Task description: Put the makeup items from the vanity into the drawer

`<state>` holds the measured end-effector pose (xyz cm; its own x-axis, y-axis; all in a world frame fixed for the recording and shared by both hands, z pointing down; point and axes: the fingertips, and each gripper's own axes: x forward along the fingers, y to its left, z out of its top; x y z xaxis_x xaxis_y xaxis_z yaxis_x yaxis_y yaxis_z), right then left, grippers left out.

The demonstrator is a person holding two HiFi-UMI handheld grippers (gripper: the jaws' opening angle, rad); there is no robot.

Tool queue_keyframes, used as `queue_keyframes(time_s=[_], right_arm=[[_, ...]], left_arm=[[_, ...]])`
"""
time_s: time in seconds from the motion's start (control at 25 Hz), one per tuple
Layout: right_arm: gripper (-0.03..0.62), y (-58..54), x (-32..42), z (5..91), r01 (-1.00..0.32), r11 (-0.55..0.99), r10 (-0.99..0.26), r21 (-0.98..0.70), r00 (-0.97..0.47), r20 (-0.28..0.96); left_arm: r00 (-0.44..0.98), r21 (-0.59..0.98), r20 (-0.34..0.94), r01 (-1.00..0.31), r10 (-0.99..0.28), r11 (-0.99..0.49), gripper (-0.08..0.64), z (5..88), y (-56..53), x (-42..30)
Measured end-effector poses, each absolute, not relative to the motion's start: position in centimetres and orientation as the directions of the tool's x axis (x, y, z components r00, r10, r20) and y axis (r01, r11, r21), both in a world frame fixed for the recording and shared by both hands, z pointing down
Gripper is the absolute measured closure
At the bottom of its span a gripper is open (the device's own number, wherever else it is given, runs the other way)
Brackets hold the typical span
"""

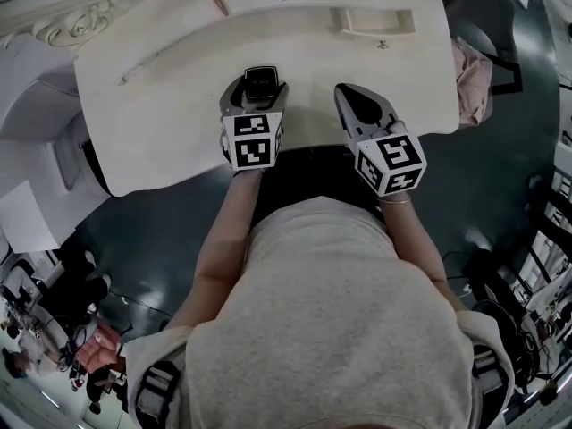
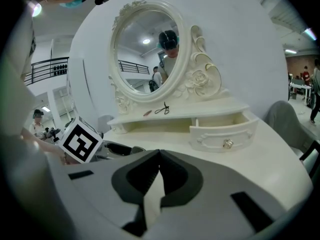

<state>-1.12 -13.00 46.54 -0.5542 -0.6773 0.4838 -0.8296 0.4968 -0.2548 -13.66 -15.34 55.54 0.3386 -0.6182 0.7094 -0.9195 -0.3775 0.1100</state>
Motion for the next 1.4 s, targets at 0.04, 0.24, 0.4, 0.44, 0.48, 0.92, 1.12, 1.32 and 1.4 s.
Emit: queue_keyframes(time_s=[0.04,0.24,0.4,0.44,0.48,0.92,1.12,1.32,1.4], right_arm=[[0.584,-13.0,-1.2,46.4,-0.831,0.495,-0.68,-0.253,-0.552,0.483],[0.584,-13.2,-1.4,45.5,-0.844,0.481,-0.707,-0.239,-0.534,0.463],[0.584,-13.4,-1.0,44.9,-0.861,0.456,-0.731,-0.225,-0.507,0.457],[0.584,-13.4,-0.9,44.8,-0.865,0.449,-0.736,-0.222,-0.5,0.457],[0.584,-13.5,-0.8,44.7,-0.869,0.444,-0.74,-0.219,-0.493,0.457],[0.584,-14.5,0.8,44.2,-0.885,0.412,-0.773,-0.216,-0.466,0.431],[0.584,-16.1,2.5,43.2,-0.873,0.424,-0.782,-0.239,-0.487,0.389],[0.584,-17.6,4.9,42.5,-0.863,0.44,-0.782,-0.249,-0.504,0.368],[0.584,-18.2,5.8,42.1,-0.858,0.451,-0.78,-0.247,-0.513,0.358]], left_arm=[[0.346,0.11,0.704,-0.916,-0.621,-0.386,0.207,55.3,-15.4,-13.7],[0.386,0.115,0.678,-0.896,-0.626,-0.428,0.207,54.0,-16.0,-13.4],[0.419,0.125,0.653,-0.881,-0.63,-0.456,0.207,52.9,-16.6,-13.1],[0.428,0.127,0.646,-0.876,-0.632,-0.464,0.207,52.6,-16.8,-13.0],[0.438,0.13,0.639,-0.872,-0.633,-0.472,0.207,52.4,-17.0,-12.8],[0.48,0.149,0.579,-0.857,-0.659,-0.494,0.207,50.0,-19.0,-11.5],[0.502,0.155,0.541,-0.848,-0.675,-0.507,0.207,48.4,-20.1,-9.5],[0.509,0.158,0.524,-0.846,-0.683,-0.509,0.207,47.2,-20.9,-6.4],[0.515,0.151,0.513,-0.842,-0.687,-0.518,0.207,46.6,-21.4,-4.8]])
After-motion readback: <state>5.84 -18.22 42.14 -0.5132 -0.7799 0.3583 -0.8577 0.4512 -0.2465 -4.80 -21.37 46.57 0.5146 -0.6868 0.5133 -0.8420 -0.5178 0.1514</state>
